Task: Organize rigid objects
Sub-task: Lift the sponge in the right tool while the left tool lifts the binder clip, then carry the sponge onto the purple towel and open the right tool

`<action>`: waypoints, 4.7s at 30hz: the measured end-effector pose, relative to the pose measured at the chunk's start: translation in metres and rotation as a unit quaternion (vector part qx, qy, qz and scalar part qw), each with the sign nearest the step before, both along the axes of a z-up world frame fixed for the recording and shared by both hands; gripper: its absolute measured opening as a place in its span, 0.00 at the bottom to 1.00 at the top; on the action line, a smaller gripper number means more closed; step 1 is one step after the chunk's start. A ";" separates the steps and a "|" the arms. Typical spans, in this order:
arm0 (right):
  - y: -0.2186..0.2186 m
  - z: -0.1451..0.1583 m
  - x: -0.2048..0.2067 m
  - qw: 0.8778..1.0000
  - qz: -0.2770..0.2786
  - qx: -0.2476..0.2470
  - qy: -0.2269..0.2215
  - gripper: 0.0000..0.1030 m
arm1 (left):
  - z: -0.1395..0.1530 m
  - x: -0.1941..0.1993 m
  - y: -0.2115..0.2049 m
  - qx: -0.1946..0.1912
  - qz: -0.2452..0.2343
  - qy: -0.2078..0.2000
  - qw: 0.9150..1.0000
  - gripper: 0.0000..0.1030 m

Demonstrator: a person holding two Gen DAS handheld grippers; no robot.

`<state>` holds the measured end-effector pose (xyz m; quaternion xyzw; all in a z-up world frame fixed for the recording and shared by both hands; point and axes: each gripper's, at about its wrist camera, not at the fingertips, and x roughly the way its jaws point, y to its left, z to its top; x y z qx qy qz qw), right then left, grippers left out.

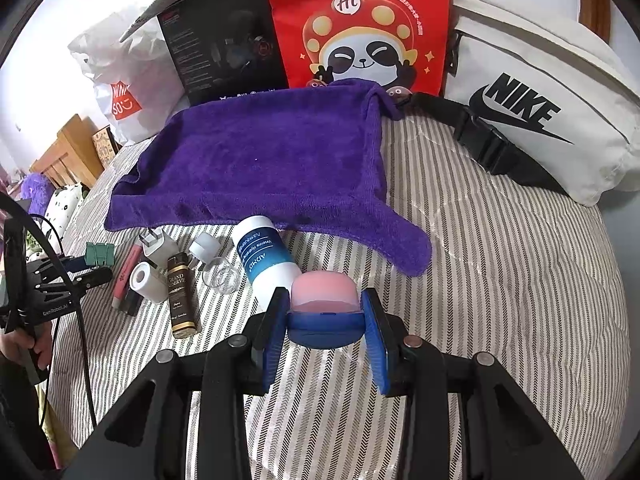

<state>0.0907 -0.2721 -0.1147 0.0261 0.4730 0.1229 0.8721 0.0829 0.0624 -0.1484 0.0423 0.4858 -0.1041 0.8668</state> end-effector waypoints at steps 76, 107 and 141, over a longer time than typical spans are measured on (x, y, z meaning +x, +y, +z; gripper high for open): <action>0.015 0.027 0.046 0.999 0.025 -0.001 -0.033 0.36 | 0.068 0.070 -0.014 -0.063 -0.010 -0.039 0.997 0.25; 0.031 -0.008 0.189 1.000 0.014 -0.008 -0.022 0.36 | 0.046 0.181 -0.025 -0.066 0.008 -0.017 0.998 0.25; 0.050 -0.012 0.162 0.998 0.044 -0.054 0.006 0.56 | 0.020 0.208 -0.037 -0.009 0.033 0.012 0.999 0.25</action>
